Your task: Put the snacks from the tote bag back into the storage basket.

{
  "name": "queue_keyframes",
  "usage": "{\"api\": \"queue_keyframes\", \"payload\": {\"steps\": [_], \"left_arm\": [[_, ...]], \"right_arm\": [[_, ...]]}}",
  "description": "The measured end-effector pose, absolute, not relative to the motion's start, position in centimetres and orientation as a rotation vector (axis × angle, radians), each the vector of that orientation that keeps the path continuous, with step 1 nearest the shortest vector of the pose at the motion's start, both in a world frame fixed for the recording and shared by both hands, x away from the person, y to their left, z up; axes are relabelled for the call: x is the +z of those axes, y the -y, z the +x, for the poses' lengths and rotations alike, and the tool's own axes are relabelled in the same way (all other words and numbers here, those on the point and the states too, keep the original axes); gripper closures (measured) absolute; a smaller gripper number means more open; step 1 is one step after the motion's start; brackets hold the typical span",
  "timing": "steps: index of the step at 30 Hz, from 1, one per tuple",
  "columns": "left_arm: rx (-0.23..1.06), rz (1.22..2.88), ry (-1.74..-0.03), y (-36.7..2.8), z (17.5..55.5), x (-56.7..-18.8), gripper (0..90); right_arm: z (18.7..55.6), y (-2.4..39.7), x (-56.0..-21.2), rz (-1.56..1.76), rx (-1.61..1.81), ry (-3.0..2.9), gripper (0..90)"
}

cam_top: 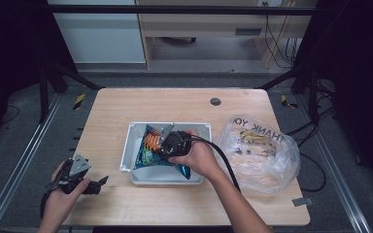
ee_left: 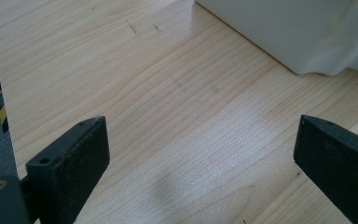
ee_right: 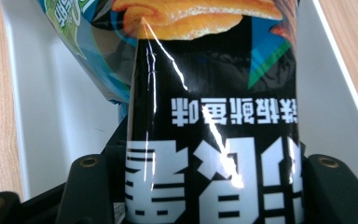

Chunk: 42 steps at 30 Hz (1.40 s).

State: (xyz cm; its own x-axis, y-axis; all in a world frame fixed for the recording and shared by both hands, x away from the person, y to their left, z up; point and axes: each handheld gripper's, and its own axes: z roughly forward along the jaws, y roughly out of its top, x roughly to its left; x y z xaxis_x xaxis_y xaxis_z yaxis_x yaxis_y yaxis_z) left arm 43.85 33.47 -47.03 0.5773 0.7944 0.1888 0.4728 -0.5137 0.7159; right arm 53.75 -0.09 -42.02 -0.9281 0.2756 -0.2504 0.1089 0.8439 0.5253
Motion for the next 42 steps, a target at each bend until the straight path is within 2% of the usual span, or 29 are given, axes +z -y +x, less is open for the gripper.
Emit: {"api": "queue_keyframes", "payload": {"steps": [42], "left_arm": [[0.667,2.207,-0.998,-33.36,43.87,-47.16,3.1]], "right_arm": [[54.6,0.41,-43.05,0.323,0.75,-2.738,39.1]]}}
